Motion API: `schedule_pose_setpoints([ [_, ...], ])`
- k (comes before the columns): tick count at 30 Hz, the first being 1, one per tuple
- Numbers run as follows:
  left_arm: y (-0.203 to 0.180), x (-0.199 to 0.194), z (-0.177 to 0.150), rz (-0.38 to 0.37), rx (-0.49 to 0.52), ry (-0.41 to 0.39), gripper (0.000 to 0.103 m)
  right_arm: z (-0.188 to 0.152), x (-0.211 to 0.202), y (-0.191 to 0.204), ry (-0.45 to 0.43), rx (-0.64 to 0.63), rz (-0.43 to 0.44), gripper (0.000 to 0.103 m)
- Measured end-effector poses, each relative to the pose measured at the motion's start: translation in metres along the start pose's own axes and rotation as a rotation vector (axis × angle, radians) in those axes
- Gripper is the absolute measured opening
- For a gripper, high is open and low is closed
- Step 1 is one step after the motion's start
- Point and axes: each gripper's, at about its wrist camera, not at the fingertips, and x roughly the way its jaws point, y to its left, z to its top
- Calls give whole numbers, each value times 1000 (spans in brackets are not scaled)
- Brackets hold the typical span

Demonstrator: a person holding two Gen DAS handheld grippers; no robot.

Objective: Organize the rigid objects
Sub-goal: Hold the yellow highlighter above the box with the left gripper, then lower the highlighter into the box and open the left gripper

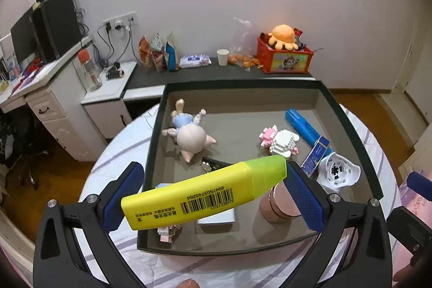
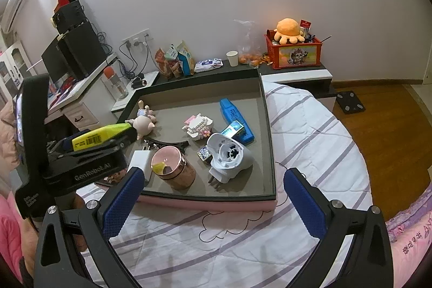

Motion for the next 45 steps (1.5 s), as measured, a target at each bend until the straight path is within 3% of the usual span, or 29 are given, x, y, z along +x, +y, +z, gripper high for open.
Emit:
schedule_pose_setpoints([
  [7,2,3,-5,-6,-21,13,103,-1,-1,-2,-3,6,-6,103],
  [10,2,-3,-6,-5,-23,-8,103,-1,0,-3,-2,12,-9,103],
  [13,3,-19,-5,-14,-26,-79,103,-1,0,-4,-2,12,-10,103],
  [16,5,-13,-7,-58,-49,-34,103,-2,1,-5,1,20,-9,103],
  [21,4,-11,-9,-57,-74,-4,103,-5,2,-5,5,18,-12,103],
  [26,0,-29,-7,-93,-79,-22,103,-10,7,-5,8,18,-7,103],
  [32,-3,-48,-2,-189,-115,-13,103,-15,9,6,-67,-7,71,103],
  [39,-4,-43,-4,-244,-141,22,103,-13,7,27,-183,-39,191,103],
  [45,0,-32,1,-249,-164,33,103,-9,21,40,-210,-29,208,103],
])
